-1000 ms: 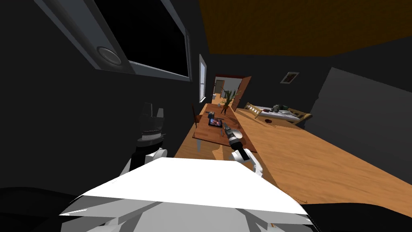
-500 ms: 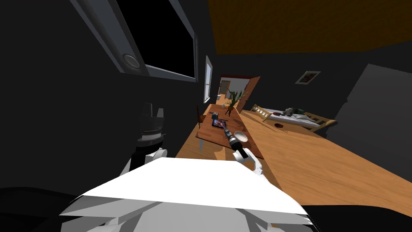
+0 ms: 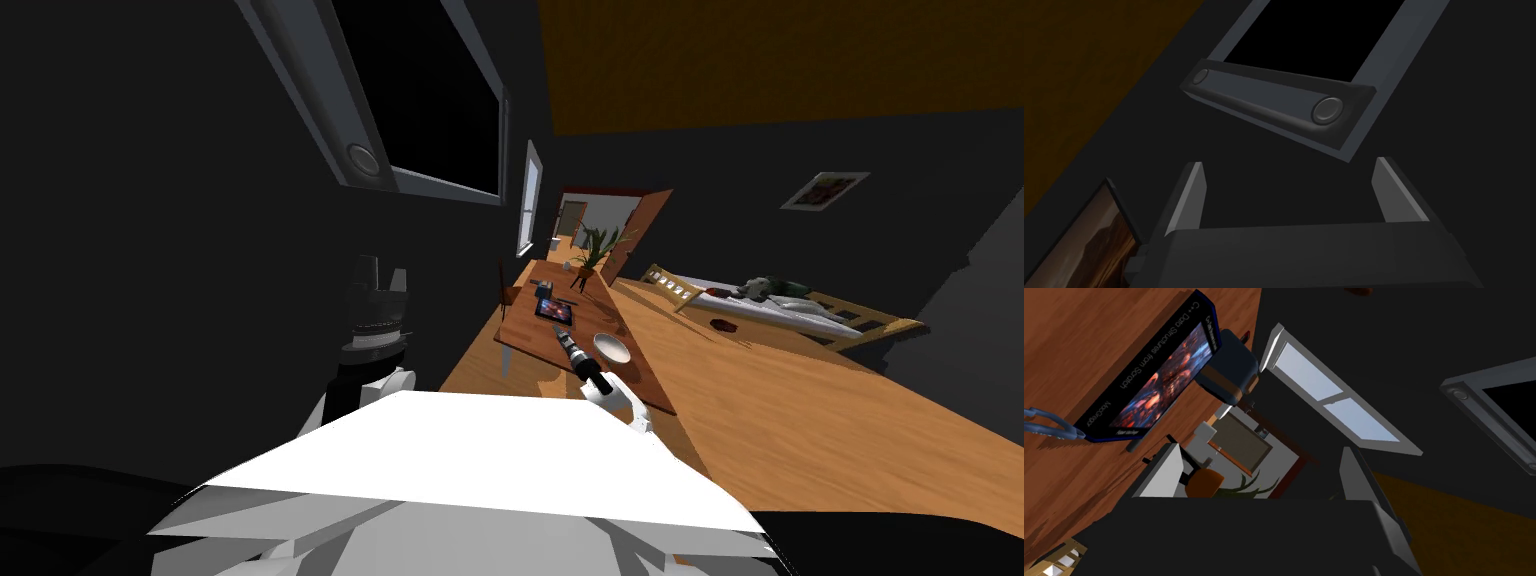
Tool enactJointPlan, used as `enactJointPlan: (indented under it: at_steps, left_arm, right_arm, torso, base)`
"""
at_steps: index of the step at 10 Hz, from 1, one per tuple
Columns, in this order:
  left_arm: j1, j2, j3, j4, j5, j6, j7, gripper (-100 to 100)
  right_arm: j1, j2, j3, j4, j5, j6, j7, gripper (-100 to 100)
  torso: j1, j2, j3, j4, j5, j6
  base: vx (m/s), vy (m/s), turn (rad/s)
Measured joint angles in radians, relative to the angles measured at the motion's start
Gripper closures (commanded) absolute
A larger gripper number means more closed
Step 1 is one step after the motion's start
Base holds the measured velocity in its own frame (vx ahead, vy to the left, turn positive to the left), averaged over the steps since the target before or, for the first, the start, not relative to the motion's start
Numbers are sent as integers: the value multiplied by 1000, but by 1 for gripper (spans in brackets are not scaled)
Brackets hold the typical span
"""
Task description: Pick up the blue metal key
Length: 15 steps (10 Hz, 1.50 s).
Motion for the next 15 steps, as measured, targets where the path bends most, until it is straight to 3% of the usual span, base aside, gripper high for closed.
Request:
enactJointPlan:
  at_steps: [3, 5, 11, 12, 15]
  left_arm:
    - [0, 0, 0, 0, 0, 0, 0, 0]
    - [0, 0, 0, 0, 0, 0, 0, 0]
    - [0, 0, 0, 0, 0, 0, 0, 0]
    - [0, 0, 0, 0, 0, 0, 0, 0]
    - [0, 0, 0, 0, 0, 0, 0, 0]
  right_arm:
    - [-4, -29, 22, 71, -1, 25, -2, -100]
    - [-17, -79, 48, 141, -12, 47, -9, -100]
    - [-28, -149, 94, 275, -15, 115, -11, -100]
    - [-34, -154, 99, 318, -14, 110, -11, -100]
    - [-19, -197, 111, 373, -15, 136, -14, -100]
  torso:
    - [0, 0, 0, 0, 0, 1]
    - [0, -1, 0, 0, 0, 0]
    - [0, -1, 0, 0, 0, 0]
    - [0, 0, 0, 0, 0, 1]
    - [0, -1, 0, 0, 0, 0]
  base:
    - [8, 11, 175]
    - [22, 18, 225]
    - [20, 13, 153]
    - [22, 12, 166]
    - [18, 7, 147]
